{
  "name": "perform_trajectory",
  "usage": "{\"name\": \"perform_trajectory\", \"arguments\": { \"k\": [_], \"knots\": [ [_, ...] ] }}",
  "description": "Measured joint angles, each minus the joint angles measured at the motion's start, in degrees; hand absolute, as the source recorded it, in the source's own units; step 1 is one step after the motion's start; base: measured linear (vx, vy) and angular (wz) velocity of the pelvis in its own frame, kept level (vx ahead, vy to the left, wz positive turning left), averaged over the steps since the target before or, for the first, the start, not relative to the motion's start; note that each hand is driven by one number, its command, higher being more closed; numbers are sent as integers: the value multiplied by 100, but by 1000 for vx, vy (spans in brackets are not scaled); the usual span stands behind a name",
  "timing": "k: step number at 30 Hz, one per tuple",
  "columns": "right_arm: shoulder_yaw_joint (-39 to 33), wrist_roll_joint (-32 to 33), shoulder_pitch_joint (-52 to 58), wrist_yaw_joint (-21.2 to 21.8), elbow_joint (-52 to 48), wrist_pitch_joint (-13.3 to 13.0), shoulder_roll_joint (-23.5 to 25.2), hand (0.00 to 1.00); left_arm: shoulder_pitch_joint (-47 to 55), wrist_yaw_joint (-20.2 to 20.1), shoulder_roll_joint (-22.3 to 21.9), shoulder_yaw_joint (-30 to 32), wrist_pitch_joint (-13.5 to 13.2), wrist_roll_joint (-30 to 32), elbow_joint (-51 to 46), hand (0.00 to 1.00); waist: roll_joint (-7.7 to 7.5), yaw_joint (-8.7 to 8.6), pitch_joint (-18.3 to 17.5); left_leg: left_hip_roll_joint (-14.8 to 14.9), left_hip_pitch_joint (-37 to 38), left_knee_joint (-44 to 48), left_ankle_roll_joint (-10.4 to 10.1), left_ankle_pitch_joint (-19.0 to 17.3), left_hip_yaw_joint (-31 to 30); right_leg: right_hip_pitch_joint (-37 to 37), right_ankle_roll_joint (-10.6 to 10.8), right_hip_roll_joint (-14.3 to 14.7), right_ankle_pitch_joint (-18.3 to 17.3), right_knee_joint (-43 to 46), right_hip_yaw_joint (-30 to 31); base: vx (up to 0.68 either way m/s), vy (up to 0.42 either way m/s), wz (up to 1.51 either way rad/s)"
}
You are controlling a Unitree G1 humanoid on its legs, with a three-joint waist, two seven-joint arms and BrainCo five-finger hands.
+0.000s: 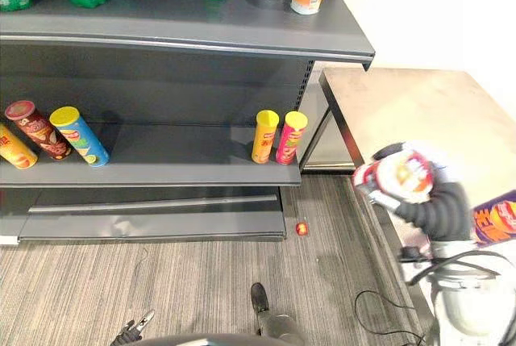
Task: Put the gum and the chips on the shelf.
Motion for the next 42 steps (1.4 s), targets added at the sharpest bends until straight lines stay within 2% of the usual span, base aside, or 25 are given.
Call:
{"name": "perform_trajectory", "arguments": {
  "k": [2,3,6,8,10,13,14,17,21,23,25,26,29,31,33,38,42],
  "knots": [
    [-353,55,-308,-30,-203,-118,-281,100,154,-22,-19,66,2,0,22,0,-41,-9,-79,-79,0,-4,28,-14,11,2,38,-70,25,-53,111,-130,5,-13],
    [-575,167,-517,-81,-268,-270,-550,100,230,-31,-33,65,3,0,24,0,-67,-40,-119,-115,-1,-10,50,-1,9,-3,40,-120,27,-48,155,-76,19,-4],
    [-679,513,-1071,-158,-220,-464,-1160,100,343,-33,-27,25,4,-6,25,0,-72,-90,-198,-165,-3,-17,66,13,-13,-11,47,-180,31,-10,182,-26,8,5],
    [-601,668,-1487,-159,-97,-495,-1606,100,372,-38,-33,-67,4,-7,24,0,-37,-87,-242,-176,-6,-25,62,14,-51,-11,70,-195,49,11,173,22,0,9],
    [-166,658,-2316,-182,389,-543,-2317,100,387,-43,-29,-210,3,-7,19,0,4,-81,-289,-192,-13,-29,43,64,-74,-7,68,-190,88,2,157,45,-3,5],
    [648,646,-3366,-310,1219,-528,-3059,100,355,-46,-20,-320,2,-8,-9,0,23,23,-313,-182,-28,-37,37,79,-132,13,88,-192,104,-6,109,45,-8,9],
    [853,628,-3612,-328,1388,-519,-3159,100,355,-46,-22,-344,2,-9,-18,0,24,38,-313,-180,-35,-38,38,80,-148,17,88,-195,104,-8,92,35,-11,11],
    [2168,610,-4869,-421,2428,-415,-3657,100,325,-49,-20,-370,6,-26,-35,0,22,179,-314,-165,-38,-36,39,80,-288,111,88,-202,104,-51,-45,27,-15,20],
    [3269,617,-5792,-417,3426,-234,-3875,100,322,-50,-19,-366,12,-71,-41,0,2,357,-328,-158,-38,-27,41,81,-430,231,87,-238,105,-139,-174,14,-13,21],
    [4095,623,-6631,-381,4336,-29,-4017,100,325,-51,-27,-365,35,-112,-36,0,2,522,-325,-160,-46,-21,47,84,-494,292,86,-266,107,-200,-241,3,-17,18],
    [4441,637,-7089,-371,4918,78,-4018,100,306,-53,-26,-365,79,-115,-40,0,4,604,-324,-158,-76,-13,51,87,-587,310,86,-282,106,-200,-314,-1,-15,22],
    [4699,681,-7493,-372,5401,191,-4004,100,293,-58,-35,-363,88,-117,-39,0,0,700,-320,-161,-112,-7,63,97,-648,310,86,-303,106,-201,-375,-1,-16,20],
    [5013,857,-8009,-367,6053,305,-3937,100,301,-57,-42,-353,97,-187,-38,0,10,811,-306,-157,-114,-4,70,121,-753,353,85,-319,106,-204,-455,8,-13,20],
    [5216,912,-8600,-368,6734,471,-3750,100,277,-57,-45,-340,98,-375,-40,0,22,901,-244,-152,-111,-1,71,122,-819,411,85,-335,105,-207,-509,-19,-10,15],
    [5217,970,-8939,-376,7119,506,-3629,100,205,-57,-48,-304,98,-515,-40,0,8,966,-129,-159,-121,17,73,135,-886,442,84,-359,104,-207,-564,-47,-20,16],
    [5217,1128,-9419,-372,7867,710,-3161,100,187,-57,-58,-286,101,-567,-40,0,1,996,39,-149,-156,14,61,182,-1041,489,68,-382,92,-210,-710,-37,-25,16],
    [5217,1178,-9553,-258,8436,979,-2773,100,74,-60,-60,-294,125,-568,-39,0,8,1033,94,-136,-198,14,44,209,-1086,474,65,-382,91,-212,-761,-5,-10,5]
  ]
}}
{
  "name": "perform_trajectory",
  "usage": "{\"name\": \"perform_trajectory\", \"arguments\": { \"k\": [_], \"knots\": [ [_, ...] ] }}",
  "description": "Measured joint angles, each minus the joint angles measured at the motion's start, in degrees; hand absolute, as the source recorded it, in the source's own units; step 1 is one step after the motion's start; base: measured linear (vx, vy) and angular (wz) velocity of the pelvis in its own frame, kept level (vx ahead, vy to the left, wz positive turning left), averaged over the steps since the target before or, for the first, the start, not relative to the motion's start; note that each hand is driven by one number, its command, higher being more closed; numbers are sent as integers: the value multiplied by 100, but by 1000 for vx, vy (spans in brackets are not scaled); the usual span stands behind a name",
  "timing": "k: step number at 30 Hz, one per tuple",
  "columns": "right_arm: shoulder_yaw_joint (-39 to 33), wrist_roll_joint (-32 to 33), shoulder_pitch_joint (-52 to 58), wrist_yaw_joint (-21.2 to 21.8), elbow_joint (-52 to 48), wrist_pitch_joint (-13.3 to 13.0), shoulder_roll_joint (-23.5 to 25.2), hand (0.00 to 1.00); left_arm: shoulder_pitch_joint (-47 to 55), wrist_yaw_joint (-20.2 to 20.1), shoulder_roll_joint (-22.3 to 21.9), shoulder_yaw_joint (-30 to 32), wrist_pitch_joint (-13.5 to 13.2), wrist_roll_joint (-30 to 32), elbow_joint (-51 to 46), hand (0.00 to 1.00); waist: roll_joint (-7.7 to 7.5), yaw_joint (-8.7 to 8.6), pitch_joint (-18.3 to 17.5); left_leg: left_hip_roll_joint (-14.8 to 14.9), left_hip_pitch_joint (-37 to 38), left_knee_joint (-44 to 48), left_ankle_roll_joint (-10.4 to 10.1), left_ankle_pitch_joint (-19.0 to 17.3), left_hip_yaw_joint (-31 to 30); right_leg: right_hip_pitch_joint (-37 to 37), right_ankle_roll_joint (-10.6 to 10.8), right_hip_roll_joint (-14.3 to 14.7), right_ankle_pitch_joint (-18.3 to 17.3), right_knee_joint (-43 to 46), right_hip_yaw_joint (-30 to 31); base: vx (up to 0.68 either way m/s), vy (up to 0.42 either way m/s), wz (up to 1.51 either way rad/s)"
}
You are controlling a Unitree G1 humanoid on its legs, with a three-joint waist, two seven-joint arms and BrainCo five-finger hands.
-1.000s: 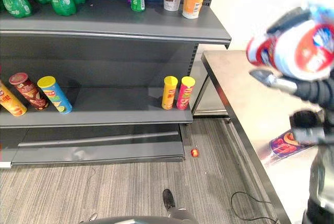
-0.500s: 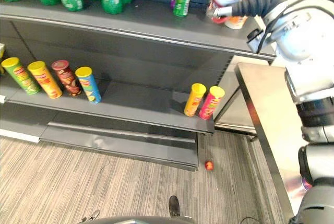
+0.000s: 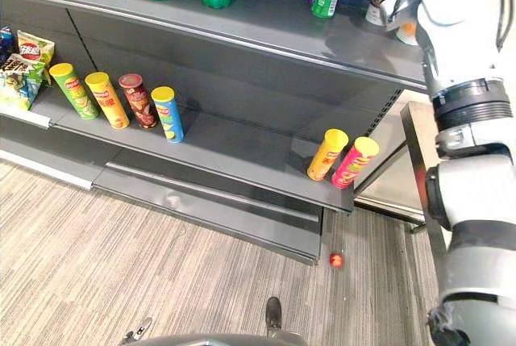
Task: Put the gum and the chips on the shelf.
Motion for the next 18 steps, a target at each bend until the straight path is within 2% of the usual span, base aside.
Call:
{"name": "perform_trajectory", "arguments": {
  "k": [5,10,14,18],
  "knots": [
    [0,130,-57,83,305,248,355,100,-223,-4,-5,-65,2,-16,-11,0,2,83,75,0,-22,4,-8,17,16,-53,0,6,1,0,15,6,-3,-2],
    [189,145,-393,331,780,594,917,100,-370,-29,-6,-77,11,-162,-63,0,-5,83,151,3,-18,-4,-8,16,42,-71,0,15,1,0,25,4,-2,-2],
    [192,69,-548,444,884,636,1174,100,-456,-108,6,-189,99,-191,-107,0,-34,94,214,-1,-18,-3,-8,16,44,-73,0,9,2,0,26,0,0,0],
    [173,-348,-701,523,980,697,1324,100,-466,-197,7,-197,147,-198,-171,0,-42,92,228,1,-26,-1,-8,15,40,-75,0,7,1,0,25,0,0,0]
  ]
}}
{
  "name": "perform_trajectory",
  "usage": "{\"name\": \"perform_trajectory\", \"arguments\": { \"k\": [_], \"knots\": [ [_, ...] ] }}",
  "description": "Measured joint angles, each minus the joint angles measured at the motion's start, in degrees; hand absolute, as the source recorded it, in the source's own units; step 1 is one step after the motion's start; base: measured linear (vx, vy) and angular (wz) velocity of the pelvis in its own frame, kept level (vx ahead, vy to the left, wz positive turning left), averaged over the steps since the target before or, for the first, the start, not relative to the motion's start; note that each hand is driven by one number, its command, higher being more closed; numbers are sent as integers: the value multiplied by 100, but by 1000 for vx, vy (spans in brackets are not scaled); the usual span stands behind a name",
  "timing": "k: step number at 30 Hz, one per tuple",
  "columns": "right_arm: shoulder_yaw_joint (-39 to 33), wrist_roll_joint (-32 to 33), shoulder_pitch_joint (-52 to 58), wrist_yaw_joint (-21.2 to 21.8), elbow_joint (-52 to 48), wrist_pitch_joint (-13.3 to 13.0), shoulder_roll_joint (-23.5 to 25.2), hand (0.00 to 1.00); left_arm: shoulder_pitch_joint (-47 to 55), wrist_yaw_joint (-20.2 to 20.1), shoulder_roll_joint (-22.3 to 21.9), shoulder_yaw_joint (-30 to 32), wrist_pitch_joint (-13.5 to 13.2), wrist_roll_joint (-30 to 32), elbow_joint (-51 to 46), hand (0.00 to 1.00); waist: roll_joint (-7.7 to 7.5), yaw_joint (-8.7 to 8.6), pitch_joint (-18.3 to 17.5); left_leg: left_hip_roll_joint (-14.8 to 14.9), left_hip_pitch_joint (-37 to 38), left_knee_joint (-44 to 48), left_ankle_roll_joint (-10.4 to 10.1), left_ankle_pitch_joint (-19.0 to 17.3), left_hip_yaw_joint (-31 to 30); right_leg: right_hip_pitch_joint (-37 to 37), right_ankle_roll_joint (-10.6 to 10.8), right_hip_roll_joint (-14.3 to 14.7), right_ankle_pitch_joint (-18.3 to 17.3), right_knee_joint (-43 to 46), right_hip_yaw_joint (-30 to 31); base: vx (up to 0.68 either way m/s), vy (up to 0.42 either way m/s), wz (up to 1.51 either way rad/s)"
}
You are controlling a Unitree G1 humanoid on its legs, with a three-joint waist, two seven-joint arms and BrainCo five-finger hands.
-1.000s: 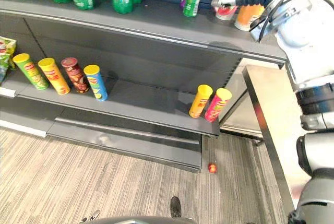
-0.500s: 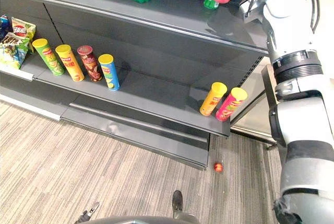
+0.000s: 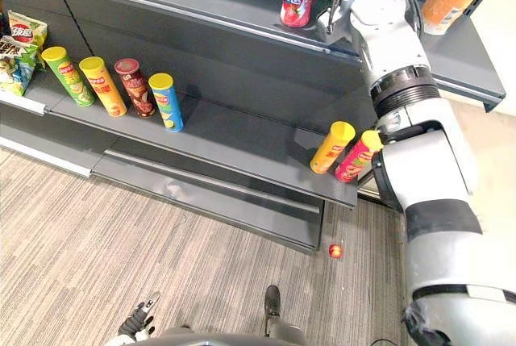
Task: Put the gum and the chips on the shelf.
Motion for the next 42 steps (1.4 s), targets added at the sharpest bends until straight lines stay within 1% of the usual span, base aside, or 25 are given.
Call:
{"name": "perform_trajectory", "arguments": {
  "k": [3,4,5,9,10,13,17,21,24,28,31,34,36,40,42],
  "knots": [
    [-50,-24,-36,32,116,21,23,100,-34,-7,4,1,15,1,-5,0,-1,5,9,2,-11,9,-1,-2,-9,0,0,-1,0,0,-3,0,0,0],
    [-103,-136,-36,72,120,17,27,100,-36,-8,5,1,41,1,-5,0,2,4,22,2,-14,13,-2,-2,-10,0,0,0,0,0,-3,0,0,0],
    [-166,-195,-36,97,120,19,33,0,-37,-8,5,2,62,2,-5,0,1,4,32,4,-17,19,-3,-3,-11,0,0,0,0,0,-3,0,0,0],
    [-244,-431,-36,97,136,32,36,0,-45,-9,4,15,74,2,-5,0,-13,-2,79,10,-83,82,-22,-18,-25,-23,-1,3,0,0,-8,0,0,0],
    [-267,-442,-36,104,136,33,36,0,-46,-9,4,16,76,2,-5,0,-13,-3,80,11,-87,82,-22,-18,-23,-31,-1,6,0,1,-6,0,0,0],
    [-257,-456,-7,113,382,154,92,0,-68,-16,2,22,78,4,-12,0,-24,-5,87,20,-87,81,-22,-18,-13,-41,-2,19,1,1,3,0,0,-1],
    [-435,-440,14,103,363,144,129,0,-64,-20,-3,100,101,4,-112,0,-65,-7,128,25,-80,79,-22,-18,23,-61,-9,37,7,1,38,0,0,-5],
    [-442,-420,-40,102,358,145,136,0,-53,-27,-9,218,107,3,-118,0,-77,13,135,24,7,66,-22,-18,103,-67,-18,56,16,1,112,0,-1,-9],
    [-442,-274,-258,97,338,145,140,0,-52,-27,-3,265,109,3,-119,0,-81,-10,137,21,19,67,-22,-18,136,-81,-20,66,21,1,165,-7,-11,-10],
    [-444,277,-562,5,121,126,127,0,-55,-25,-13,434,109,-9,-120,0,-82,-32,137,23,36,67,-22,-18,151,-88,-18,78,29,1,198,-6,-8,-3],
    [-443,594,-575,-58,-143,86,124,0,-53,-11,-9,570,109,-12,-119,0,-86,-32,135,16,46,67,-23,-18,167,-88,-18,77,45,1,218,-7,-4,-1],
    [-442,892,-576,-71,-160,83,124,0,-41,3,-5,704,109,-21,-119,0,-110,-26,137,13,77,66,-25,-20,220,-88,-23,86,67,1,264,-23,-17,-9],
    [-441,951,-576,-73,-162,83,124,0,-23,4,-1,710,109,-21,-119,0,-117,-25,138,13,110,62,-28,-22,284,-88,-23,99,83,1,313,-17,-15,-14],
    [-404,956,-576,-51,-286,85,106,0,-18,3,-1,807,109,-21,-116,0,-119,-154,136,19,134,64,-40,-30,329,-93,-32,122,105,1,351,-25,-27,-8],
    [-262,956,-576,-46,-453,85,32,0,-18,4,8,845,110,-21,-116,0,-120,-143,136,38,184,63,-56,-41,432,-100,-43,166,124,1,450,-14,-34,-22]
  ]
}}
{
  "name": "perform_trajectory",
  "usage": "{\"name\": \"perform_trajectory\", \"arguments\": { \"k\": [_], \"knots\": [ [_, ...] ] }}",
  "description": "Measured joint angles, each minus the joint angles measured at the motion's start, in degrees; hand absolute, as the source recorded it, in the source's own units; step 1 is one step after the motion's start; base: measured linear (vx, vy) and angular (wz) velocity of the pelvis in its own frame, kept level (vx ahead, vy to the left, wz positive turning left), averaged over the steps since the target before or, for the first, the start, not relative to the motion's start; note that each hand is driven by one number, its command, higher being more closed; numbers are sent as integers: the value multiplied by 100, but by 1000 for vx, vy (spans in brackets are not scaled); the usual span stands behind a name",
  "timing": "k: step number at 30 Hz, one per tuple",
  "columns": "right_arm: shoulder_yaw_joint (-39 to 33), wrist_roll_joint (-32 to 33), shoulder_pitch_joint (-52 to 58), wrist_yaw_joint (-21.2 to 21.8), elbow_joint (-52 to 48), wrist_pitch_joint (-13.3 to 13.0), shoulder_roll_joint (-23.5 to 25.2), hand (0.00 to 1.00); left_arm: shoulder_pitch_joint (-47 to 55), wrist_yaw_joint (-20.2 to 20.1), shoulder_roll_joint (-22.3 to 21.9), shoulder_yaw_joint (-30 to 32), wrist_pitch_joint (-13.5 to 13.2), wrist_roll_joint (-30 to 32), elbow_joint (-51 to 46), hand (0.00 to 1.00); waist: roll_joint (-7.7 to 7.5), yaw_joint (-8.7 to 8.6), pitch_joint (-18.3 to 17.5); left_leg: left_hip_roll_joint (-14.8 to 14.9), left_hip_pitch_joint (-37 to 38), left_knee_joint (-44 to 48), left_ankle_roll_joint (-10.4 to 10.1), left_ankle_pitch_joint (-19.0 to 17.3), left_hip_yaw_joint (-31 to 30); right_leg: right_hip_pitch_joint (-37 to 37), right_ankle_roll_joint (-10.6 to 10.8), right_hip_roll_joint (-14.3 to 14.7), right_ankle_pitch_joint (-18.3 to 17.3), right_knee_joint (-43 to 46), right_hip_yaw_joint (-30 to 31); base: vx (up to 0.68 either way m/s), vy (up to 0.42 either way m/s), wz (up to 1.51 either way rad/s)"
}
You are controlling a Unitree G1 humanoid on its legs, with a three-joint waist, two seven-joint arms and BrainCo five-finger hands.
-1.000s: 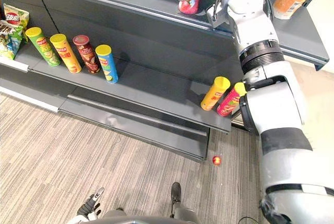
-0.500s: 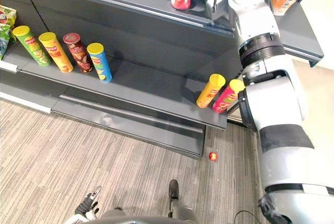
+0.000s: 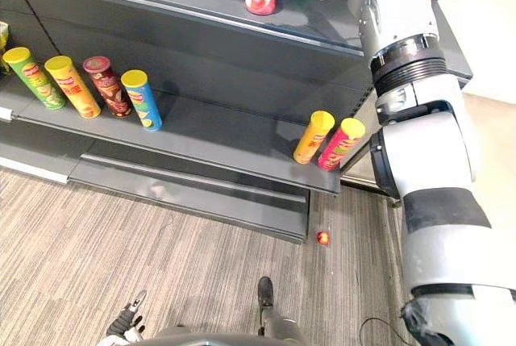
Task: Put the gum and the chips on the shelf.
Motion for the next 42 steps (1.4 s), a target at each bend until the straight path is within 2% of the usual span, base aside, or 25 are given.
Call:
{"name": "perform_trajectory", "arguments": {
  "k": [5,7,9,10,11,13,16,17,19,21,22,23,25,26,28,29,31,35,39,42],
  "knots": [
    [321,155,-1,-12,-942,-46,-487,0,-14,16,3,133,0,-2,3,0,-8,-147,-5,10,33,-1,-11,-13,70,-10,-3,36,10,0,83,-13,-28,-9],
    [318,362,1,-90,-1689,-241,-793,0,16,60,-5,286,0,-5,6,0,-18,-204,-12,11,64,-2,-15,-41,191,-43,1,69,26,0,176,0,-24,-25],
    [98,491,186,-247,-2785,-467,-1161,0,32,135,-5,431,-1,-31,7,0,-37,-342,-27,5,64,-5,-9,-59,289,-89,10,85,34,1,251,10,-19,-28],
    [-415,502,722,-380,-3677,-674,-1305,0,36,186,1,448,-1,-142,12,0,-63,-367,-56,10,105,-6,-13,-87,350,-92,10,112,34,1,328,15,-7,-23],
    [-723,503,1079,-425,-4134,-773,-1346,0,33,205,-7,464,-1,-174,16,0,-69,-380,-82,16,116,-5,-16,-108,371,-92,10,115,34,1,350,18,-3,-27],
    [-1694,503,2493,-557,-5610,-1151,-1389,0,28,235,-48,471,-2,-208,48,0,-78,-501,-174,-4,113,-4,6,-153,473,-99,12,104,32,1,414,14,4,-19],
    [-2223,504,3735,-529,-6457,-1348,-1396,0,28,264,-67,452,-1,-206,122,0,-58,-682,-275,-41,117,-3,36,-171,488,-105,15,100,28,1,434,4,-7,-7],
    [-2582,505,4564,-476,-6889,-1371,-1403,0,20,278,-73,343,-6,-201,119,0,-55,-692,-333,-46,122,1,48,-184,507,-106,16,101,27,0,452,0,0,0],
    [-3037,499,5543,-380,-7380,-1399,-1374,0,27,283,-98,170,-6,-196,120,0,-43,-691,-408,-46,122,-1,49,-184,504,-106,16,102,26,0,450,-7,-16,1],
    [-3352,490,6387,-288,-7734,-1519,-1209,0,70,289,-196,-14,-10,-159,121,0,-19,-695,-487,-45,123,-1,49,-184,503,-106,13,102,24,0,449,-17,-36,0],
    [-3396,497,6960,-266,-7886,-1629,-941,0,125,314,-203,-146,-11,-138,121,0,-8,-711,-559,-41,124,0,48,-184,502,-105,13,100,23,0,448,-17,-31,0],
    [-3370,567,7252,-211,-7960,-1625,-758,0,160,336,-221,-211,-13,-106,121,0,-4,-722,-600,-39,124,1,48,-185,502,-105,11,98,21,0,447,-22,-39,1],
    [-2906,959,8424,40,-8076,-1600,53,0,252,357,-242,-434,-41,-92,126,0,1,-762,-700,-32,121,10,41,-189,498,-100,-33,90,-12,0,439,-34,-44,0],
    [-2718,1075,8728,118,-8076,-1572,257,0,268,365,-243,-453,-41,-58,127,0,2,-766,-709,-32,120,12,38,-192,500,-97,-47,87,-30,0,439,-53,-53,-1],
    [-1944,1339,9992,373,-8003,-1336,1229,0,307,398,-248,-490,-40,71,139,0,33,-776,-729,-30,114,23,39,-200,490,-92,-49,81,-33,-1,438,-52,-54,1],
    [-1762,1339,10277,404,-7971,-1263,1474,0,318,405,-249,-486,-41,71,144,0,46,-776,-731,-31,112,23,39,-201,488,-92,-49,80,-33,-1,438,-38,-50,1],
    [-1241,1329,11157,479,-7679,-1047,2318,0,365,438,-279,-458,-44,99,235,0,84,-817,-748,-33,110,27,38,-206,484,-92,-50,76,-32,-1,435,-30,-49,0],
    [-951,998,11779,486,-7142,-945,2903,0,347,466,-280,-424,-45,281,262,0,112,-821,-729,-64,91,74,55,-224,489,-93,-47,49,-22,-1,447,-11,-20,0],
    [-839,664,11939,405,-6597,-944,3136,0,333,539,-285,-429,-56,310,258,0,127,-812,-715,-89,111,122,56,-234,552,-91,18,63,23,1,497,10,-17,-5],
    [-919,375,11980,311,-6432,-949,3134,0,307,627,-299,-435,-72,326,247,0,130,-807,-676,-79,131,288,64,-351,744,-91,39,112,40,16,664,12,-10,-30]
  ]
}}
